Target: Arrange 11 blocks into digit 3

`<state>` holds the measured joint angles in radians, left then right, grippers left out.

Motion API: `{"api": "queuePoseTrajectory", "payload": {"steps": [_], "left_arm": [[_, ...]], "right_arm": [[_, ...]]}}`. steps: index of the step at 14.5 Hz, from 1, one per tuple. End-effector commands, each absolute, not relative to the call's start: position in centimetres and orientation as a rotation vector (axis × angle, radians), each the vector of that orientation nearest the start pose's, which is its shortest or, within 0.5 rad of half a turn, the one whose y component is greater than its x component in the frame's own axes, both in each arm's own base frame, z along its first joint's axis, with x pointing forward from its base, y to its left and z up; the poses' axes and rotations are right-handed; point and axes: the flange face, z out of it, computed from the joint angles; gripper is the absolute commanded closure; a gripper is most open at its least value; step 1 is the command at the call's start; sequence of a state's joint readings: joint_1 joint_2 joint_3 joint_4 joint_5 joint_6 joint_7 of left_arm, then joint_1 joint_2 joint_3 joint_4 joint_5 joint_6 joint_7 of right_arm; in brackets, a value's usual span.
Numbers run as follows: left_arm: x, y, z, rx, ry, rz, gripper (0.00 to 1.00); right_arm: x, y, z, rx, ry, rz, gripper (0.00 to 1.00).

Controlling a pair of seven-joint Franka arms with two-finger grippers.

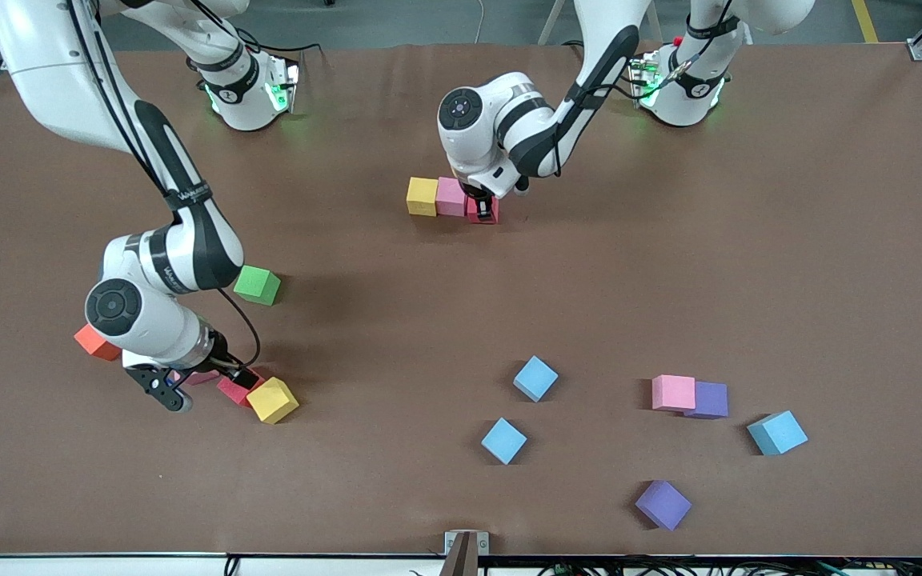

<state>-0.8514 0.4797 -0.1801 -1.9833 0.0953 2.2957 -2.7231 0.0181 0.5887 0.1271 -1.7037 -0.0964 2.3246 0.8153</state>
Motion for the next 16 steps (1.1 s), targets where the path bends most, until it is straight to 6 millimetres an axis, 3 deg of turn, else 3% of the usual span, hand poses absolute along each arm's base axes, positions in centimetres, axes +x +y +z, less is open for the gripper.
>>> {"api": "queuePoseTrajectory", "payload": {"steps": [1, 10, 13, 16], "left_arm": [[30.5, -50.9, 21.3, 2.188, 2.444, 0.071, 0.83], [29.0, -51.1, 20.8, 2.226, 2.373, 0.053, 0.83], [28.2, -51.0, 20.7, 2.244, 2.36, 0.052, 0.83], [27.4, -50.9, 20.7, 2.263, 2.338, 0.045, 0.83]], "right_arm": [[68.0, 7.9, 24.7, -2.971, 0.946, -0.077, 0.0], [68.8, 7.8, 22.9, -2.975, 0.918, -0.082, 0.0], [69.0, 6.2, 22.5, -3.001, 0.862, -0.113, 0.0], [68.9, 6.2, 22.3, -3.023, 0.805, -0.101, 0.0]]}}
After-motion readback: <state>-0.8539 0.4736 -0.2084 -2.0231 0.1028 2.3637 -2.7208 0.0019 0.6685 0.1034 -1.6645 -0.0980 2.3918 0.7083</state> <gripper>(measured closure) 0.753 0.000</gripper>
